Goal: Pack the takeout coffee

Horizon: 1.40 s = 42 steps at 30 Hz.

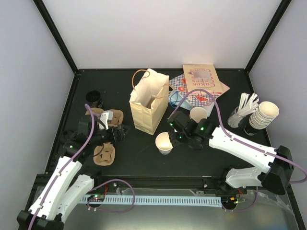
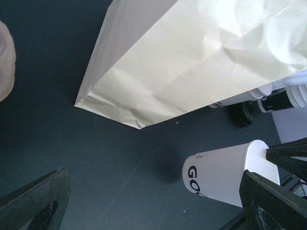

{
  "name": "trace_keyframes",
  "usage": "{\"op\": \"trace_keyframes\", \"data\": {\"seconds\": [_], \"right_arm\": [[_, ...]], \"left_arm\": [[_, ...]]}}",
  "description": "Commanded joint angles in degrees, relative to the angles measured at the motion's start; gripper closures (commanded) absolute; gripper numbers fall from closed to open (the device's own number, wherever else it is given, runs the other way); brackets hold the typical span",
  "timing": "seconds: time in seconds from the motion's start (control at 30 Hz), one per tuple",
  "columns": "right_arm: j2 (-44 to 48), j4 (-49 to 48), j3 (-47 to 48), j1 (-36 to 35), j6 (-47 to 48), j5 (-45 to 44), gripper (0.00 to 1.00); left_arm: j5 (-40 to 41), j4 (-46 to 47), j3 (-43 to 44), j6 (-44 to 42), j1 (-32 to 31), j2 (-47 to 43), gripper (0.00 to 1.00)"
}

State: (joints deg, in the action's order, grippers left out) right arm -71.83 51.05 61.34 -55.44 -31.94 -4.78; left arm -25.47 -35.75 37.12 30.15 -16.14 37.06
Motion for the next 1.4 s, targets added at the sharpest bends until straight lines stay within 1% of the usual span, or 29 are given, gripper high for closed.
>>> {"op": "trace_keyframes", "data": {"seconds": [0.0, 0.13, 0.27, 0.47, 0.63, 0.67, 0.7, 0.77, 0.87, 1.13, 1.23, 1.37], "right_arm": [[-1.41, -4.22, -1.43, -1.15, -2.45, -3.54, 0.99], [-1.60, -5.63, -2.73, -1.28, -3.06, -4.09, 0.97], [-2.25, -6.28, -3.77, -1.28, -3.21, -4.60, 0.96], [-3.20, -7.85, -5.61, -1.33, -3.78, -5.41, 0.95], [-2.99, -6.93, -5.41, -1.27, -3.83, -6.86, 0.88], [-2.63, -6.70, -5.36, -1.30, -3.77, -7.15, 0.81], [-2.24, -6.67, -5.36, -1.30, -3.67, -7.27, 0.78], [-1.42, -6.34, -5.20, -1.29, -3.65, -7.71, 0.68], [-0.08, -5.58, -4.93, -1.22, -3.67, -8.77, 0.62], [5.21, -0.32, -2.89, -1.25, -4.34, -16.54, 0.60], [8.07, 0.47, -4.39, -1.16, -5.61, -17.97, 0.56], [11.37, 1.22, -7.71, -1.16, -8.50, -19.43, 0.54]], "left_arm": [[2.83, -0.48, -1.32, 1.50, -0.12, -0.92, 0.01], [3.82, -1.82, -0.79, 1.24, -0.12, -2.15, 0.01], [5.12, 0.75, -3.32, 2.89, -0.12, -5.26, 0.01], [3.91, 3.19, -5.67, 3.29, -0.11, -7.59, 0.01], [3.76, 2.96, -6.02, 3.31, -0.12, -6.97, 0.01], [3.89, 2.73, -5.94, 3.11, -0.12, -6.85, 0.01], [4.05, 2.57, -5.85, 2.97, -0.12, -6.71, 0.01], [4.28, 2.48, -5.84, 2.60, -0.14, -6.76, 0.01], [4.34, 2.53, -5.83, 2.29, -0.12, -6.81, 0.01], [4.82, 2.12, -5.57, 1.80, -0.12, -6.48, 0.01], [5.12, 2.27, -5.57, 1.62, -0.12, -6.12, 0.01], [5.49, 2.44, -5.35, 1.37, -0.12, -5.64, 0.01]]}}
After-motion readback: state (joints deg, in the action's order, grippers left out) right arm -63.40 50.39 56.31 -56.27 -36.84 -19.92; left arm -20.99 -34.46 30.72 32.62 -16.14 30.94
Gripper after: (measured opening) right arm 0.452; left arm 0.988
